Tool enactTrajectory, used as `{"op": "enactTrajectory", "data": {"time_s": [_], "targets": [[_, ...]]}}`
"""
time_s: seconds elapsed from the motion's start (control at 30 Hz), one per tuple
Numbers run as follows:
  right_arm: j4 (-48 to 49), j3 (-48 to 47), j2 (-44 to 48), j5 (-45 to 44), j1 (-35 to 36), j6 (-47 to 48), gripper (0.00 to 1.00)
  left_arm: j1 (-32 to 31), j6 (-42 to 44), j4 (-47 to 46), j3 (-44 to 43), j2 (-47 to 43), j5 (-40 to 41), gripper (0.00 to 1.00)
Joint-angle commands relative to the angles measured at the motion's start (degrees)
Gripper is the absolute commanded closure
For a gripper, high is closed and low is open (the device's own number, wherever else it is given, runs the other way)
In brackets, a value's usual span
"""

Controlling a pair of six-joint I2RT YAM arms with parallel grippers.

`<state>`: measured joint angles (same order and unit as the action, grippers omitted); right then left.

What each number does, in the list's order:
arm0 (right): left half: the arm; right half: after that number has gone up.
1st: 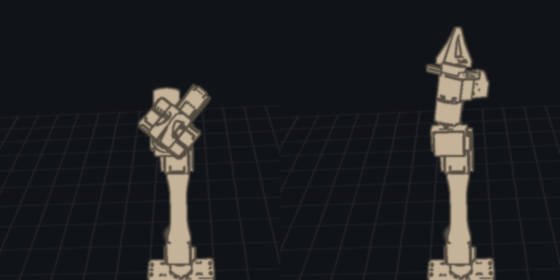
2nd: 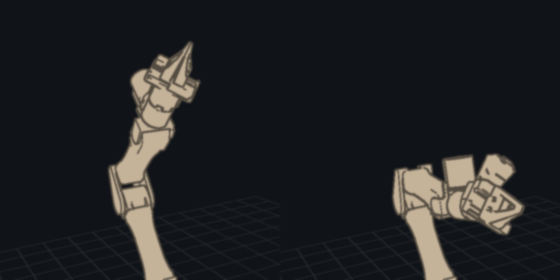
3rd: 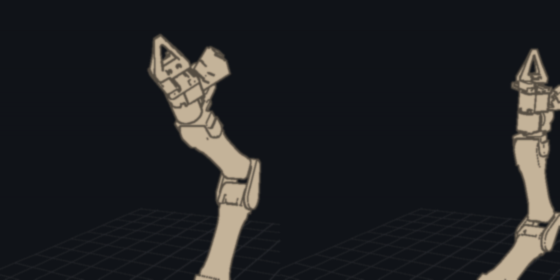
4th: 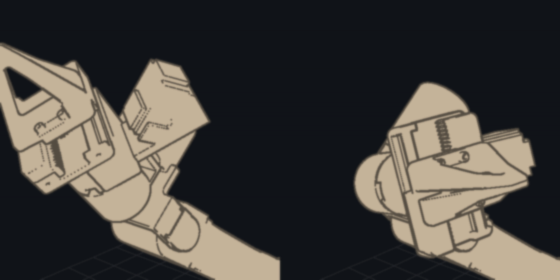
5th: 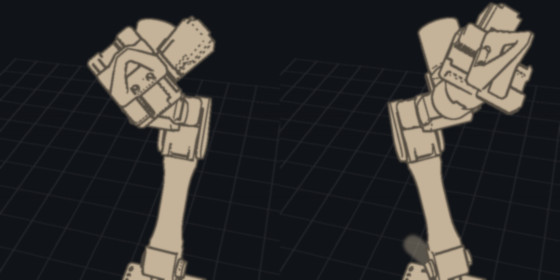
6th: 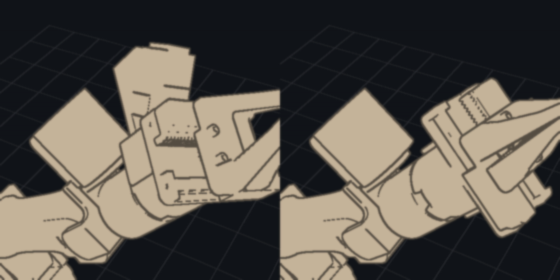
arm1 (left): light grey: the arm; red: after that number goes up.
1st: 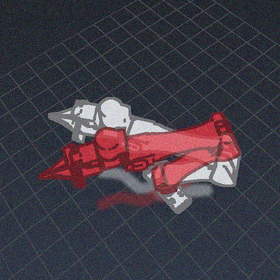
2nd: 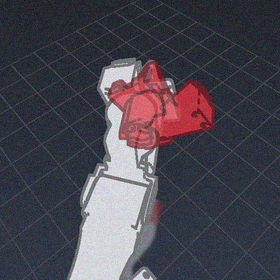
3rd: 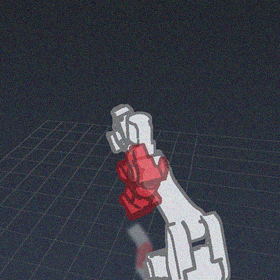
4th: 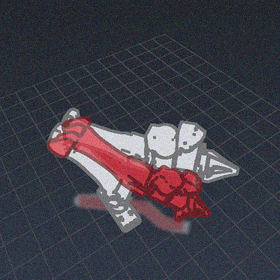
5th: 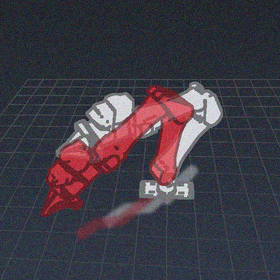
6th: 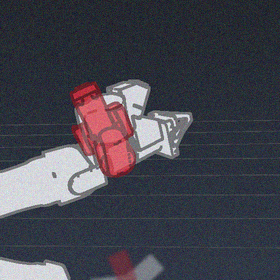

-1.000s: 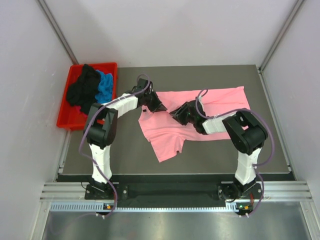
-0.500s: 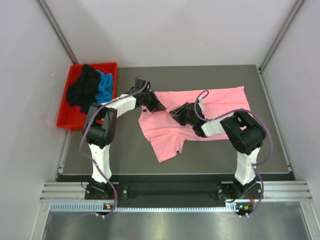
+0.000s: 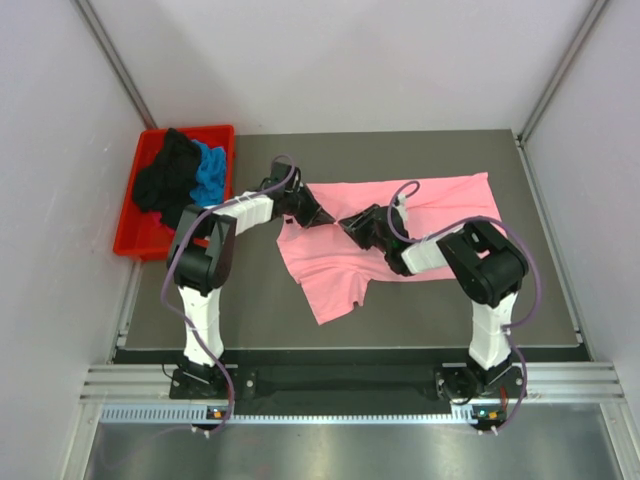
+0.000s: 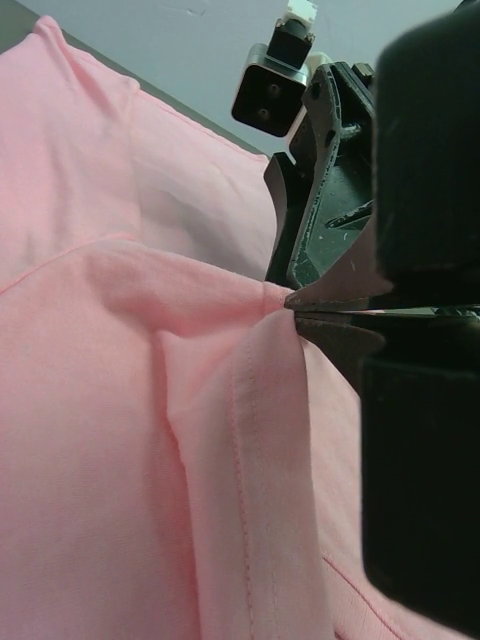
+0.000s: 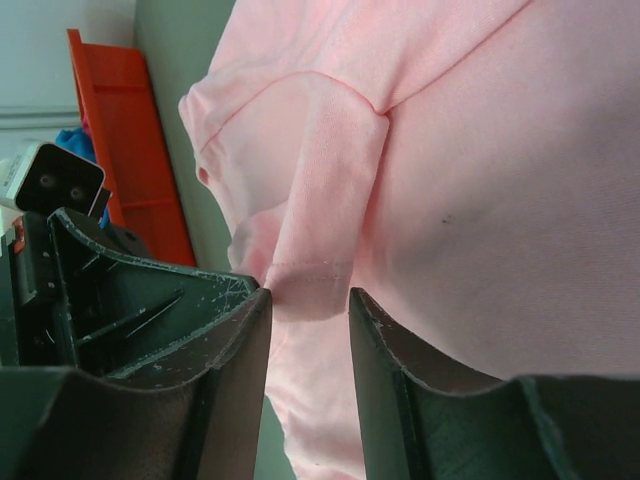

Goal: Fold and stack the t-shirts
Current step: Fold the tshirt

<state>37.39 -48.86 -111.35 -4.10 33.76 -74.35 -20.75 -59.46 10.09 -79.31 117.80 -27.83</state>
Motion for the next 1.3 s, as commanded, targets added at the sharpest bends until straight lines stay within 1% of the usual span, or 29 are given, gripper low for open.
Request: {"op": "enactTrajectory", "data": {"time_s": [0.0, 0.1, 0.2, 0.23, 0.3, 0.33, 0.37, 0.4, 0.43, 0.5, 0.53, 0.57, 0.67, 0.7, 0.73, 0.8, 0.87, 0.9, 0.93, 0.97, 1.0, 1.03, 1.13, 1.27], "targets": [[5.41, -1.94, -1.06, -1.88, 1.05, -1.06, 0.63, 0.36, -1.44, -2.62, 0.47, -0.29, -0.73, 1.00], [6.73, -1.77, -1.85, -2.14, 1.05, -2.55, 0.66, 0.28, -1.97, -3.31, 1.43, -0.38, -0.82, 1.00], [7.96, -1.85, -2.29, -2.23, 1.05, -3.17, 0.77, 0.36, -2.06, -3.76, 1.96, -0.55, -0.82, 1.00], [7.88, -1.85, -2.12, -2.40, 1.05, -3.09, 0.88, 0.28, -2.06, -3.76, 2.14, -0.55, -0.90, 1.00], [7.62, -1.76, -1.59, -2.84, 0.96, -2.65, 0.99, 0.36, -2.06, -3.93, 2.40, -0.73, -1.08, 0.99], [6.74, -2.20, -0.72, -2.76, 0.78, -1.17, 1.00, 0.28, -1.54, -3.67, 2.49, -0.99, -1.17, 0.97], [5.43, -2.64, -0.10, -2.84, 0.70, -0.11, 1.00, 0.36, -1.10, -3.32, 2.40, -1.60, -0.91, 0.92], [2.28, -2.99, 0.43, -2.76, 0.61, 2.25, 1.00, 0.36, -0.57, -2.88, 2.32, -2.13, -0.47, 0.83], [0.77, -3.34, 1.91, -2.93, 0.52, 3.23, 1.00, 0.28, 1.00, -1.31, 2.23, -2.66, 0.14, 0.77], [-3.26, -3.52, 3.24, -3.20, 0.35, 5.34, 1.00, 0.36, 3.03, 0.71, 1.70, -4.41, 1.81, 0.70], [-4.68, -4.13, 3.94, -3.20, 0.34, 7.27, 1.00, 0.36, 5.56, 2.03, 1.53, -5.12, 2.52, 0.66], [-5.73, -4.48, 4.21, -3.11, 0.26, 8.24, 1.00, 0.45, 6.98, 5.00, 1.26, -6.60, 5.22, 0.66], [-8.02, -5.89, 4.65, -2.06, 0.26, 12.37, 1.00, 1.24, 12.16, 8.79, 2.22, -10.38, 9.37, 0.65], [-9.07, -6.42, 4.74, -1.79, 0.26, 13.17, 1.00, 1.50, 13.48, 9.59, 3.01, -11.27, 12.86, 0.65], [-11.52, -7.81, 4.74, -1.27, 0.26, 15.52, 1.00, 2.03, 15.67, 10.91, 3.28, -11.97, 14.72, 0.65], [-16.27, -10.19, 4.48, -0.74, 0.26, 19.13, 1.00, 3.70, 17.18, 12.49, 4.51, -13.38, 17.71, 0.66], [-20.05, -12.31, 4.30, 0.14, 0.34, 21.60, 1.00, 5.10, 18.76, 12.50, 5.91, -14.43, 18.78, 0.66], [-20.33, -12.31, 4.65, 0.67, 0.43, 23.27, 0.98, 5.46, 19.12, 11.63, 6.35, -14.44, 18.87, 0.66], [-20.51, -11.88, 5.09, 0.76, 0.61, 27.28, 0.88, 5.90, 19.56, 10.93, 6.79, -14.44, 18.26, 0.66], [-20.77, -11.70, 6.05, 0.67, 0.78, 29.93, 0.83, 6.51, 19.82, 10.05, 7.06, -14.26, 17.38, 0.66], [-21.73, -11.78, 6.49, -0.11, 1.31, 35.70, 0.79, 6.69, 20.00, 8.56, 7.58, -14.09, 16.51, 0.66], [-23.13, -12.57, 6.93, -0.99, 1.57, 38.29, 0.74, 6.86, 20.17, 7.94, 7.68, -13.91, 15.80, 0.67], [-24.90, -12.40, 7.20, -1.70, 1.84, 46.54, 0.69, 7.04, 20.53, 5.92, 8.03, -13.21, 14.13, 0.66], [-23.15, -11.52, 7.37, -0.56, 2.27, 53.77, 0.64, 7.39, 20.00, 4.77, 6.80, -10.76, 12.81, 0.65]]}}
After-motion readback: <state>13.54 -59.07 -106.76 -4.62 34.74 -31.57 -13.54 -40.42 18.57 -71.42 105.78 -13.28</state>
